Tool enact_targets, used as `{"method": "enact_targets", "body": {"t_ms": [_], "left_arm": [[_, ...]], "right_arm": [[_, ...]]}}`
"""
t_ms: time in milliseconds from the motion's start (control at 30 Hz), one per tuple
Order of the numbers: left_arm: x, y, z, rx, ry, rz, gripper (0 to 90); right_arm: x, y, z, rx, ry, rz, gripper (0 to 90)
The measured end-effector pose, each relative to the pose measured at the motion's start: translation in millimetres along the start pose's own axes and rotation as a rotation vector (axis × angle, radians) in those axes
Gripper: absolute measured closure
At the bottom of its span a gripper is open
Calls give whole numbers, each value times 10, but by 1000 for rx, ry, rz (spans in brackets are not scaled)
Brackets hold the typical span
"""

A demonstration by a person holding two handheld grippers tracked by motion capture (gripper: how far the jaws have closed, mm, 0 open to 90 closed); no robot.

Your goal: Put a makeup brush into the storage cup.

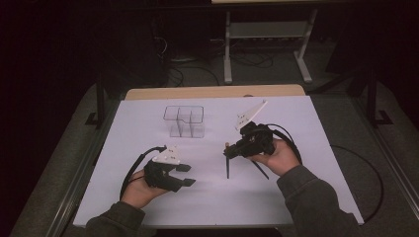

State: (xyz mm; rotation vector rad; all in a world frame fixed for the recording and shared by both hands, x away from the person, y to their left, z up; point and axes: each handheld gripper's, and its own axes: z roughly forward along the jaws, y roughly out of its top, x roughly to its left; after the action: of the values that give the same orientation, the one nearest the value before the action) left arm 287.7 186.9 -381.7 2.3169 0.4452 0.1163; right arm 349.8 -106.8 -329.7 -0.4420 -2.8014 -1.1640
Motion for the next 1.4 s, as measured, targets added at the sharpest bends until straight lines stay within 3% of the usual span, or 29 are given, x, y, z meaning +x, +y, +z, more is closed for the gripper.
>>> {"method": "enact_targets", "body": {"t_ms": [667, 900, 1400], "left_arm": [[13, -158, -134, -23, 49, -21, 431], [5, -240, -149, -34, 58, -45, 407], [33, -299, -209, -36, 75, -48, 378]], "right_arm": [[-159, 172, -15, 29, -9, 4, 832], [-240, 249, -1, 36, -16, 13, 832], [-372, 539, 84, 56, -36, -30, 832]]}}
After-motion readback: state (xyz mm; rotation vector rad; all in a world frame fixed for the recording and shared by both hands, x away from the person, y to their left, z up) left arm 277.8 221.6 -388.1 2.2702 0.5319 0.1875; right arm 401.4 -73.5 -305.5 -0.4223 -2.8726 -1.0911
